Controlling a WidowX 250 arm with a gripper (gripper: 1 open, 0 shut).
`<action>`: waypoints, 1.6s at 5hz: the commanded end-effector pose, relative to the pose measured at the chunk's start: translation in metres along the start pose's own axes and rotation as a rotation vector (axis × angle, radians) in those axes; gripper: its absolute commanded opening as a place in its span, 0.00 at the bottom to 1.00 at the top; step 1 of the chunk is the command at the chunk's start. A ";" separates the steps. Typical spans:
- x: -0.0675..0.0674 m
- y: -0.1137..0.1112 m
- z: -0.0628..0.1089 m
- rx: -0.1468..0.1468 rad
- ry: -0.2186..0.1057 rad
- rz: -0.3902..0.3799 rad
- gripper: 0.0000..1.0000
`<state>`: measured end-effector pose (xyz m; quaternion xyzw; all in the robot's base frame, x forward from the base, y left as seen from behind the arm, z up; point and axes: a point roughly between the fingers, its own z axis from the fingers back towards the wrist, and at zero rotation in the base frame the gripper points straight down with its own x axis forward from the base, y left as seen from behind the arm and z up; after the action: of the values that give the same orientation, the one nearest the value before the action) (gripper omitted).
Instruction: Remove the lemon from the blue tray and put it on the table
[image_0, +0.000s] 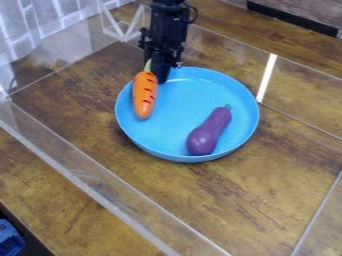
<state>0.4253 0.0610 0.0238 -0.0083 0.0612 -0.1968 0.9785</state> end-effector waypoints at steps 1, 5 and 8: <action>-0.003 -0.001 0.011 0.026 -0.027 0.008 0.00; -0.019 -0.018 -0.002 0.045 0.002 0.034 0.00; -0.040 -0.018 -0.016 0.085 0.030 -0.064 0.00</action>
<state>0.3884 0.0602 0.0216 0.0319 0.0483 -0.2180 0.9742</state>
